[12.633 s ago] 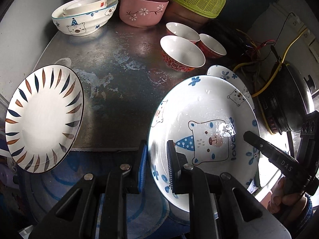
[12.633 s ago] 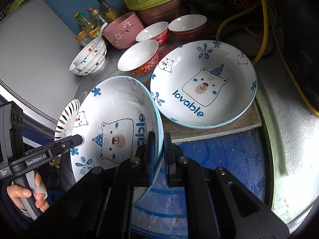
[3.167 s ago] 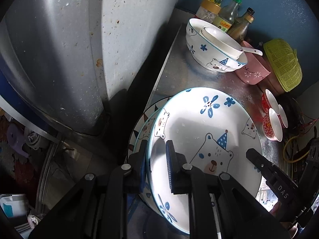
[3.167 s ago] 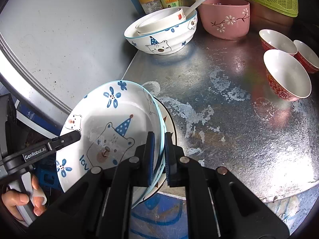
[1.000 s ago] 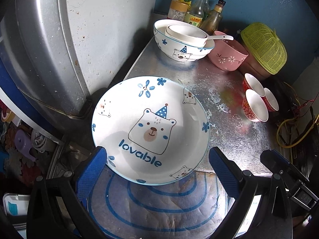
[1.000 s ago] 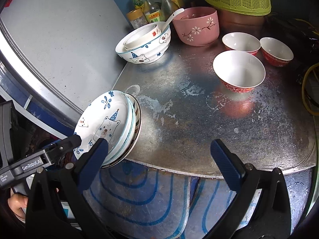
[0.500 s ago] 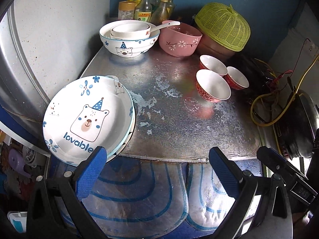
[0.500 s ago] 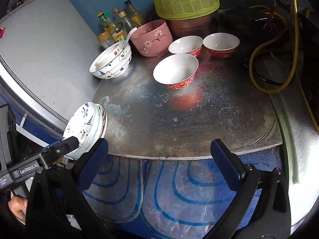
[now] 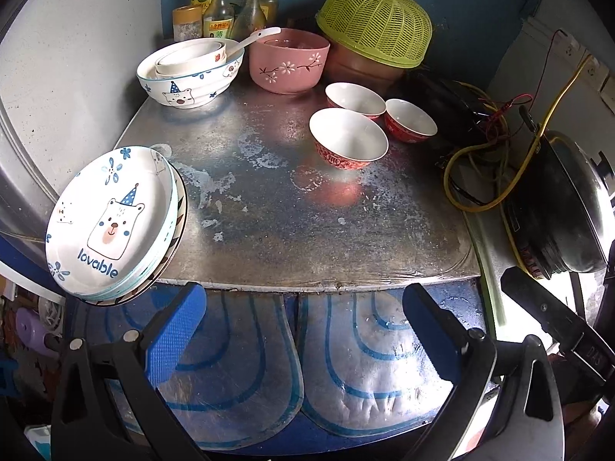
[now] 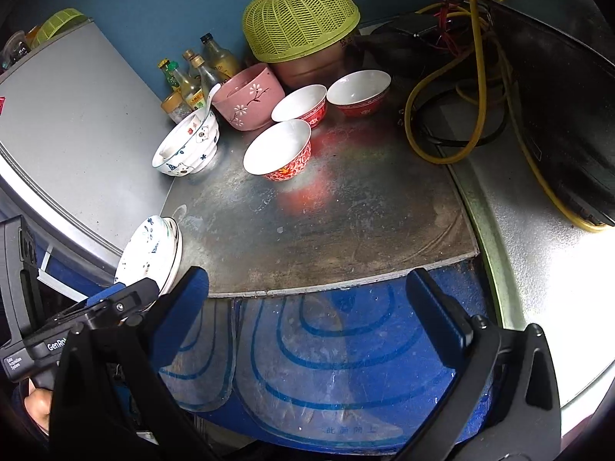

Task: Organize plates and bowls
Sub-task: 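Move both grippers toward the plain white plate beside the red-rimmed bowls, then close both grippers on the rim of the plain white plate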

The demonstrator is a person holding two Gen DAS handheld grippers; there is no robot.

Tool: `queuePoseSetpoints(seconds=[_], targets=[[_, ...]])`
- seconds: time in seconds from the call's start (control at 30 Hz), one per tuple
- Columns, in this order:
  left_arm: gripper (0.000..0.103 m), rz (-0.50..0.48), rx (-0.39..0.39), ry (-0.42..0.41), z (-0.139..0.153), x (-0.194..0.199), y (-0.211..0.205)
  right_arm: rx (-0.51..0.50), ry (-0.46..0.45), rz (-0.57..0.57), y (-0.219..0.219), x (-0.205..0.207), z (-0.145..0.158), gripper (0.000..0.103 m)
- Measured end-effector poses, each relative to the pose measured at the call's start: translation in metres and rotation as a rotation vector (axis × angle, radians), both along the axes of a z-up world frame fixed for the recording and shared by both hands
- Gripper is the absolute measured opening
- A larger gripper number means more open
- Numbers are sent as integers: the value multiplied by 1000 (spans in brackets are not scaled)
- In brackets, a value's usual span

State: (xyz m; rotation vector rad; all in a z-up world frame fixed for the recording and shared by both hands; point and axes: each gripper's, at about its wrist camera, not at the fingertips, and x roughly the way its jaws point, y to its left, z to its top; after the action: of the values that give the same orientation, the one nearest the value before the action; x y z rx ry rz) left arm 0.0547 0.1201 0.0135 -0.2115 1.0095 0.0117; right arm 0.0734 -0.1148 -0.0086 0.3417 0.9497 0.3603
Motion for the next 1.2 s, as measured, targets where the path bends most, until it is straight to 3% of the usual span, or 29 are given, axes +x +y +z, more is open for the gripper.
queuePoseSetpoints(seconds=[0.37,0.77,0.93,0.97,1.03,1.17,1.2], targets=[[103,-56,-71,5,-10,56,4,-37,38,-73,-10,24,-9,103],[102,-95,-82,-3,-20,148,28,19,23,-74,23,113,-8,103],[100,-107,-95,4,-33,185,37,27,65,-87,34,150,-21,75],[98,-107,-104,8,-37,193,40,24,71,-90,36,156,-24,74],[85,-111,-132,28,-45,208,43,22,86,-94,39,168,-30,70],[78,-123,-169,60,-62,233,44,40,108,-89,47,192,-44,64],[64,-130,-176,69,-65,238,44,44,112,-86,50,197,-48,60]])
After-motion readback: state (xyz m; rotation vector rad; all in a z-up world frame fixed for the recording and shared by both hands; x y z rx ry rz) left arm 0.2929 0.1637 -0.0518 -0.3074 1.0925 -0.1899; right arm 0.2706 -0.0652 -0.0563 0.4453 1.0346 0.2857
